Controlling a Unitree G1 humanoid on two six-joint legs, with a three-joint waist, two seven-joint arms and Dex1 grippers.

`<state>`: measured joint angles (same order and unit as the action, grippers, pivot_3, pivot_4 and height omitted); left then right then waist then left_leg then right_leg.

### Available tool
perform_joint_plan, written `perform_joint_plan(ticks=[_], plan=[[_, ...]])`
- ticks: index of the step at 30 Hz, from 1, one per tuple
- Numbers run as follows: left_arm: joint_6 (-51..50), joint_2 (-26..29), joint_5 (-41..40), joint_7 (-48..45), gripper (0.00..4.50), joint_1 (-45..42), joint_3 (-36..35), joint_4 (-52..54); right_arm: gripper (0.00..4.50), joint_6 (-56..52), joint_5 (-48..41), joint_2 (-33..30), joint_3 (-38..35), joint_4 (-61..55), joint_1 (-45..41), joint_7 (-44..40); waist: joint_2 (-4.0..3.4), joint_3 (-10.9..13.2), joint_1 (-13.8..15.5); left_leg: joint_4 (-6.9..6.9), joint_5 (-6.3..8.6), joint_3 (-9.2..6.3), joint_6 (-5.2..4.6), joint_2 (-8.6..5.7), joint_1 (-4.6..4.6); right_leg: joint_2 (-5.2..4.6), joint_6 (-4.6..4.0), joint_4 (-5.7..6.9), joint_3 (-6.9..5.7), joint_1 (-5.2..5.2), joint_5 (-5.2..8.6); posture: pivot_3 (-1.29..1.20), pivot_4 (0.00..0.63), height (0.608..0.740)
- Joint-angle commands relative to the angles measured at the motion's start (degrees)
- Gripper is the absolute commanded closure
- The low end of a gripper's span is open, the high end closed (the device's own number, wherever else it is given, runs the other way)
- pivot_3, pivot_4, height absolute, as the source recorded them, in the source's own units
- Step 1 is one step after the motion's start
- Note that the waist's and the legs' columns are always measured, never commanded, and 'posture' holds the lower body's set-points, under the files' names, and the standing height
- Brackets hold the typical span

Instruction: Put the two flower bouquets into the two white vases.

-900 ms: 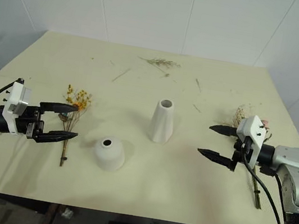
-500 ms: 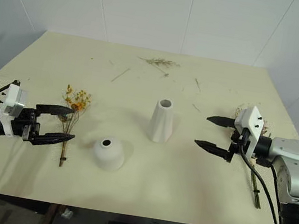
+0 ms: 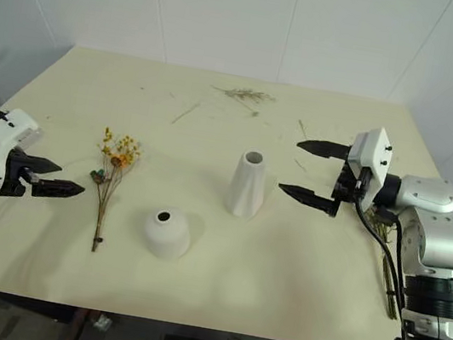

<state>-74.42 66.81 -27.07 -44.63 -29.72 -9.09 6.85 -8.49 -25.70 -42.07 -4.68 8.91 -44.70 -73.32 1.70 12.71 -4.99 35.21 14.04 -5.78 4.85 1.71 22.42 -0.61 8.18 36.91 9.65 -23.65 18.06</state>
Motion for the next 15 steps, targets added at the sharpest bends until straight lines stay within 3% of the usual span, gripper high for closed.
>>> perform_joint_plan(ticks=[1,6,10,15], plan=[[-11.4,-1.5,0.5,5.0,0.09,-4.9,3.6,1.9,0.00,1.5,-0.9,0.8,-0.7,-1.2,-0.8,-0.4,0.00,0.0,0.0,-0.01,0.00,-0.01,0.00,0.01,-0.01,0.01,-0.02,0.02,-0.01,0.00,0.01,0.00,0.150,0.740],[-18.1,-5.0,-0.5,11.5,0.09,-7.6,6.2,2.2,0.00,1.0,-1.5,2.4,-0.9,-4.6,1.6,1.1,0.00,0.0,-0.1,0.02,-0.01,-0.02,0.02,0.00,-0.03,0.02,-0.02,0.16,-0.01,-0.01,0.01,0.00,0.150,0.740],[-18.1,-7.3,-1.6,16.6,0.09,-5.8,5.3,2.3,0.00,0.1,-2.5,2.5,-1.6,-8.0,3.9,2.3,0.00,0.0,0.0,0.02,-0.01,-0.04,0.03,0.01,-0.02,0.02,-0.04,0.19,-0.01,-0.04,0.01,0.00,0.150,0.740],[-18.1,-14.3,-5.6,25.3,0.09,-3.7,1.7,2.5,0.00,-2.3,-5.1,1.5,-2.4,-13.1,5.5,2.3,0.01,0.0,0.3,0.15,-0.02,-0.06,0.04,-0.01,-0.02,0.00,-0.03,0.25,-0.02,-0.01,0.01,0.00,0.150,0.740]])
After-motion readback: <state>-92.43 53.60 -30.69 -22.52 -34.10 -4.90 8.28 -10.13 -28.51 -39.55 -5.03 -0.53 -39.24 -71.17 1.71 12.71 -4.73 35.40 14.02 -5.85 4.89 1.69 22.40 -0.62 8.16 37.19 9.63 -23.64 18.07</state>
